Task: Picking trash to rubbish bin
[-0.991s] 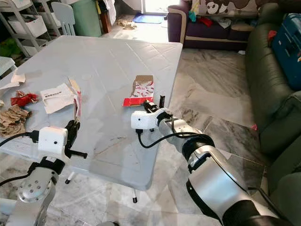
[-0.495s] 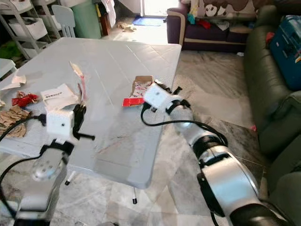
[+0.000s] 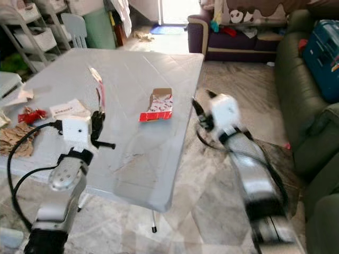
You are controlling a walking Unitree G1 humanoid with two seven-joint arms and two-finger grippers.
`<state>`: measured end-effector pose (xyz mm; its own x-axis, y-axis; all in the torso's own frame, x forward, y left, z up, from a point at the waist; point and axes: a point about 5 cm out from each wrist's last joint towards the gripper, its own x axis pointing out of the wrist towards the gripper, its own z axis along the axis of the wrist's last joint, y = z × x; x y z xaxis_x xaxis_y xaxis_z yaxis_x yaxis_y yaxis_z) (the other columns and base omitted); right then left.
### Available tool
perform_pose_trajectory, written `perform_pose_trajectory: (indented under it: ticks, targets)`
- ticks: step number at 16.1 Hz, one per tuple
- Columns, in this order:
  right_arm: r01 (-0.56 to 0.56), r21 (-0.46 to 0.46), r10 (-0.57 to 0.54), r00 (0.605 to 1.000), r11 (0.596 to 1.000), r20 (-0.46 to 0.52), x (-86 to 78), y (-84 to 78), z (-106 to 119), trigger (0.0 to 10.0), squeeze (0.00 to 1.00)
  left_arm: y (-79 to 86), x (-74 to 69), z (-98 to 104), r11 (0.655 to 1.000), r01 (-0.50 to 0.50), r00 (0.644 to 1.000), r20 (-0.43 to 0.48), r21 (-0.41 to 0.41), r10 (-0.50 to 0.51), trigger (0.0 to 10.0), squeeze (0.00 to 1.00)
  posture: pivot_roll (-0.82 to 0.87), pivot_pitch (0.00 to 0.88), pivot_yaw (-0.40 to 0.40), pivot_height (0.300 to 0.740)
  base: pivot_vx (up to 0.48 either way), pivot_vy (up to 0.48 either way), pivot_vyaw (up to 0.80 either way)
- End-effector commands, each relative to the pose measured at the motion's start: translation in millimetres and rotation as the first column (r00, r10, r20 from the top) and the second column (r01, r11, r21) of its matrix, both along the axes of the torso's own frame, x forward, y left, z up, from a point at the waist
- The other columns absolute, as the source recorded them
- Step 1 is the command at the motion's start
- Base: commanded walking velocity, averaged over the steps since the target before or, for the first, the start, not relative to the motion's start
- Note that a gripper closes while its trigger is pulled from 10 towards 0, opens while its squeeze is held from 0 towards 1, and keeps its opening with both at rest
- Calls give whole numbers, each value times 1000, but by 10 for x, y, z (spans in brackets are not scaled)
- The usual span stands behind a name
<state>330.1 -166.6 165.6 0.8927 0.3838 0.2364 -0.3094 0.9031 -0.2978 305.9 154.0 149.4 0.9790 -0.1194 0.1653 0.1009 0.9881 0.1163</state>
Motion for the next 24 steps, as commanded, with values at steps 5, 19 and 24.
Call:
perform_pose_trajectory:
  ticks: [5, 19, 24]
  targets:
    - [130, 178, -125, 991, 975, -39, -282, -179, 215, 10000, 1000, 54, 70, 78, 1000, -12, 1000, 26, -28, 13, 0, 0, -49, 0, 92, 740, 0, 0, 0]
    - [99, 188, -75, 989, 977, -130, -453, 16, 276, 10000, 1000, 25, -87, -16, 998, 2, 1000, -18, -58, -3, 0, 0, -40, 2, 83, 740, 0, 47, 0]
    - [94, 182, -71, 989, 979, -128, -464, 29, 288, 10000, 1000, 26, -83, 8, 999, 7, 1000, -9, -42, -8, 0, 0, -42, 11, 83, 740, 0, 143, 0]
